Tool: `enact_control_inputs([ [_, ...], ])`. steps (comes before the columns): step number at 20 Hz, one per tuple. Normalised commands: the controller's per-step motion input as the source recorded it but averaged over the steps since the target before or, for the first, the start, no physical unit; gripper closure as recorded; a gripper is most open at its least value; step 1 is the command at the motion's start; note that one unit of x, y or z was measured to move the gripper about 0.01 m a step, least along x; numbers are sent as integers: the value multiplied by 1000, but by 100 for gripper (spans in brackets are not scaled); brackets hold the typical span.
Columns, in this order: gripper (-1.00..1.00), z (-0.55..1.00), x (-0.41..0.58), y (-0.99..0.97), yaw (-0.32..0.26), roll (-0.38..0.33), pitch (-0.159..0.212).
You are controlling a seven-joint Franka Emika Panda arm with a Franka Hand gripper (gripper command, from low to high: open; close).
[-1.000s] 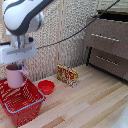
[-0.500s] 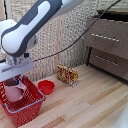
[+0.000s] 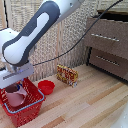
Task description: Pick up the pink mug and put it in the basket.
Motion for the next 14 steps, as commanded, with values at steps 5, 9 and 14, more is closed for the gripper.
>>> enact_control_inputs([
  [5, -100, -137, 266, -45, 44, 1, -9],
  [9, -100, -6, 221, 0, 32, 0, 0],
  [14, -100, 274, 119, 12, 0, 0, 44],
])
